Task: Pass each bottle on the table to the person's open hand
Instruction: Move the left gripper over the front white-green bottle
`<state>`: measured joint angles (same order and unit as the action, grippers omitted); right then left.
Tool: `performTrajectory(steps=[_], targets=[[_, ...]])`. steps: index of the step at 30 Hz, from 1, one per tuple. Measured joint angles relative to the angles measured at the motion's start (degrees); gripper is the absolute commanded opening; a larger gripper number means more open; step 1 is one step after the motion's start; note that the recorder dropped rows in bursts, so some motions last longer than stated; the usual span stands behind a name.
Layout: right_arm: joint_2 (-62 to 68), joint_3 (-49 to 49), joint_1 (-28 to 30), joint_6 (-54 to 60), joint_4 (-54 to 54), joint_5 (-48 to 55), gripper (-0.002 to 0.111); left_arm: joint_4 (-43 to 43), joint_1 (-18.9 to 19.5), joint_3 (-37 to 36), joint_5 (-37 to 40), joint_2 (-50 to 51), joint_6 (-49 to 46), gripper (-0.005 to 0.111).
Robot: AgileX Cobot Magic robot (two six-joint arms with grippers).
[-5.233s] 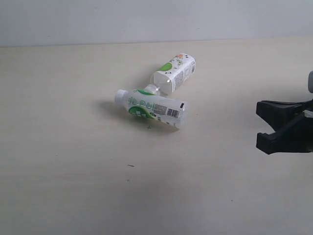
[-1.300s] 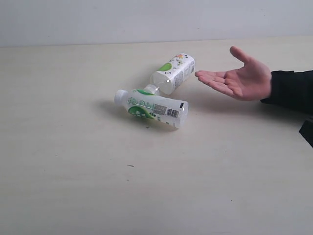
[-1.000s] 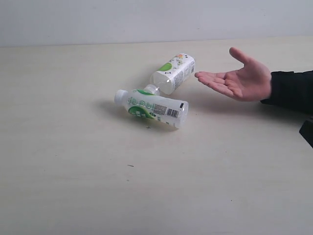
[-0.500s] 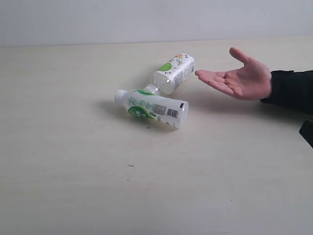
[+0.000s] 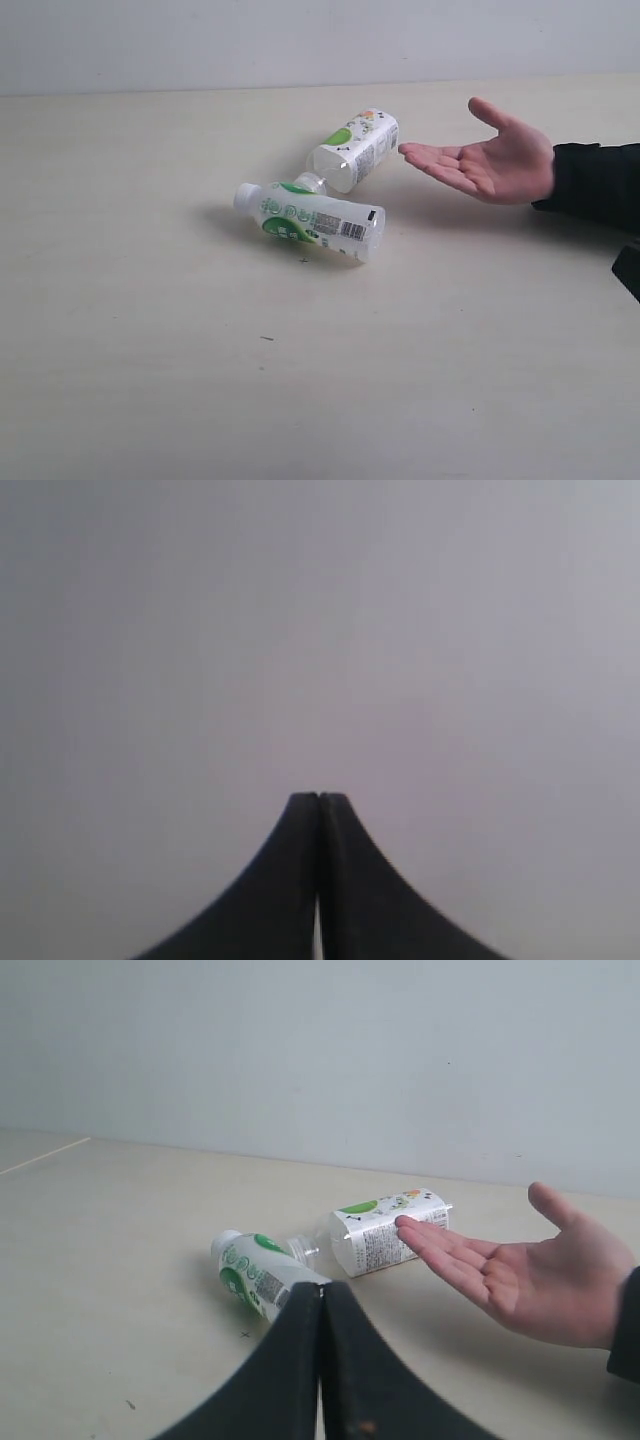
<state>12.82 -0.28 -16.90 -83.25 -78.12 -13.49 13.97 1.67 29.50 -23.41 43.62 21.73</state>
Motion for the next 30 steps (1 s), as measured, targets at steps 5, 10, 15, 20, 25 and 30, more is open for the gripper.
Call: performTrajectory(steps=[5, 10, 15, 20, 25, 30], targets=[[0.0, 0.0, 0.0, 0.0, 0.0, 0.0, 0.0, 23.09, 0.0, 21.33, 18.51, 26.25, -0.33, 0.0], [0.0, 0.0, 0.0, 0.0, 0.0, 0.0, 0.0, 43.13, 0.0, 40.99, 40.97, 41.71, -8.53, 0.0], [0.0, 0.0, 0.0, 0.0, 0.0, 0.0, 0.0, 34.65, 0.0, 55.62, 63.09, 55.19, -43.28, 0.0], [0.0, 0.0, 0.0, 0.0, 0.0, 0.0, 0.0, 3.11, -1.22, 68.0, 79.5, 64.26, -74.96, 0.0], [0.0, 0.0, 0.0, 0.0, 0.0, 0.0, 0.0, -12.26, -7.27, 74.36, 85.34, 70.96, -91.01, 0.0], [0.0, 0.0, 0.0, 0.0, 0.0, 0.0, 0.0, -14.42, -16.01, 75.53, 83.92, 74.83, -94.44, 0.0]])
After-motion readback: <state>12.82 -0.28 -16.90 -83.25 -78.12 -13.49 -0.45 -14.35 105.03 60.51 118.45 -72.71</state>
